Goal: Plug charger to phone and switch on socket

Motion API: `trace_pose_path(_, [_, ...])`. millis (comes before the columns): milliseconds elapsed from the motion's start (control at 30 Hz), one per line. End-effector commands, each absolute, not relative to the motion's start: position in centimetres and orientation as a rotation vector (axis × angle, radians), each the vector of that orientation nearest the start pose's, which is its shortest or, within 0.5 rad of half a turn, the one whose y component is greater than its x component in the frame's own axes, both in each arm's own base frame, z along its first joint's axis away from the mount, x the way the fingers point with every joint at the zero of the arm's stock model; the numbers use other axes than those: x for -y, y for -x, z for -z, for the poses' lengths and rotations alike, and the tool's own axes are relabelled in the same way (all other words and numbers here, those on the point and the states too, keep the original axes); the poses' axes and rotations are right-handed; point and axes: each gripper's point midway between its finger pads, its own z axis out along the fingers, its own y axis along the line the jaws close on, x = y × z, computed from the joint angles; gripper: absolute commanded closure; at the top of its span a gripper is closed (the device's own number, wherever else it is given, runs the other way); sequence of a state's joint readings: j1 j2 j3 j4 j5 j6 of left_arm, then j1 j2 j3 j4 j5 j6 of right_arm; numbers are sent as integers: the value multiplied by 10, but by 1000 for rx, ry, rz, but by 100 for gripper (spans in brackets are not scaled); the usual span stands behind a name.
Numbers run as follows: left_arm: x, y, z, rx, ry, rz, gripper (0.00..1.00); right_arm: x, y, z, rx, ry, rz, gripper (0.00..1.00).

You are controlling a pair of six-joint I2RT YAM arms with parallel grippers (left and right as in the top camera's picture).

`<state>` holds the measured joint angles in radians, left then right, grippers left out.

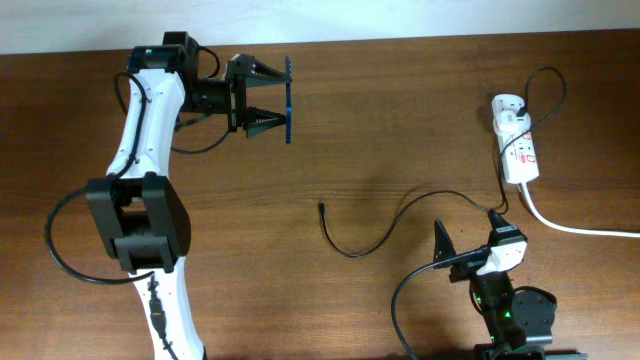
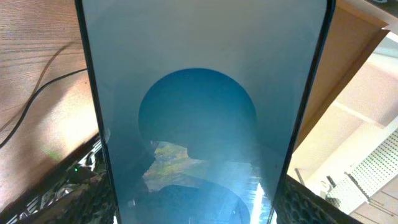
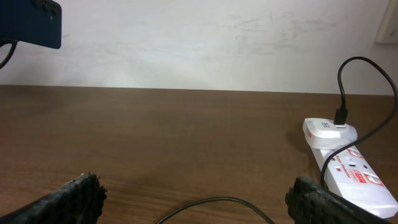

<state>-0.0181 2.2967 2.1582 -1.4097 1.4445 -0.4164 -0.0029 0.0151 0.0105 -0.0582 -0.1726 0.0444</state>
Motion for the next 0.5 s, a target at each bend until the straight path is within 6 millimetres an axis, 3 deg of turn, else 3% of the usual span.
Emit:
trace_pose_path(0, [176,-448,-261,-2458,447,2299,25,-30,-244,-159,-1637,103,-170,2])
trace_pose_path(467, [176,-448,-261,-2458,446,2299,24,-30,-244,-159,-1637,102,-171,2])
